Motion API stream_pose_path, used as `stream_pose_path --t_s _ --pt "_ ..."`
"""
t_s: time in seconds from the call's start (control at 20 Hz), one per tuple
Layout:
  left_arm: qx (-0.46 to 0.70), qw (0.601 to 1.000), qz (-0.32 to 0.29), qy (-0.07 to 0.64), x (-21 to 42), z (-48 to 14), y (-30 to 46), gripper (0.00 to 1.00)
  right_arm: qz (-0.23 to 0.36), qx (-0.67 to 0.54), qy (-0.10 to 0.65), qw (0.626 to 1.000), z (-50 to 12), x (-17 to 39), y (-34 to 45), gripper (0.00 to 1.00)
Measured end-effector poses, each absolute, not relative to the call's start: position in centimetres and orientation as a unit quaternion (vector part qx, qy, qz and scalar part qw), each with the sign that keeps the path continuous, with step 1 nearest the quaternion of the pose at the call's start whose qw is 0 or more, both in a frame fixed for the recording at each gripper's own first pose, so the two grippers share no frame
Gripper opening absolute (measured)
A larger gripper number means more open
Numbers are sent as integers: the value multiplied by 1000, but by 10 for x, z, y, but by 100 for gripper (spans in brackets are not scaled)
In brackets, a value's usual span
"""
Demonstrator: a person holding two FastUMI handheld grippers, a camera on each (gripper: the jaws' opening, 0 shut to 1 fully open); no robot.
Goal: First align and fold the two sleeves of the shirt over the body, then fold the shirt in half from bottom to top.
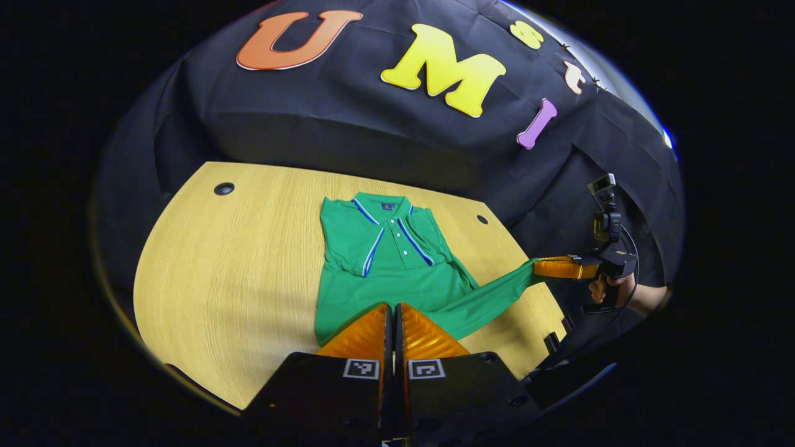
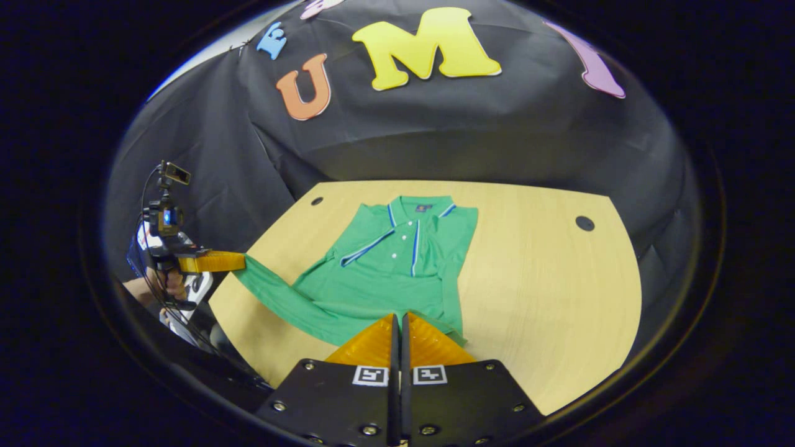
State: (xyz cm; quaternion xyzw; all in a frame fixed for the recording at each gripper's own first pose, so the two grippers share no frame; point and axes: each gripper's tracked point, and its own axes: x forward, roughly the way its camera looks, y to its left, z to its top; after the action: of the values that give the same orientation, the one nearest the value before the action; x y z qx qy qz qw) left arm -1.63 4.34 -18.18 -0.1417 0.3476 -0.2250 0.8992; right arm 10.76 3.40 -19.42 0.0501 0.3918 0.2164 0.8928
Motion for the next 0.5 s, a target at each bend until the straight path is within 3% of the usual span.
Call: stream_pose_path --t_s 0.5 --pt "-160 921 -219 279 67 -136 47 4 201 60 356 911 -157 171 36 0"
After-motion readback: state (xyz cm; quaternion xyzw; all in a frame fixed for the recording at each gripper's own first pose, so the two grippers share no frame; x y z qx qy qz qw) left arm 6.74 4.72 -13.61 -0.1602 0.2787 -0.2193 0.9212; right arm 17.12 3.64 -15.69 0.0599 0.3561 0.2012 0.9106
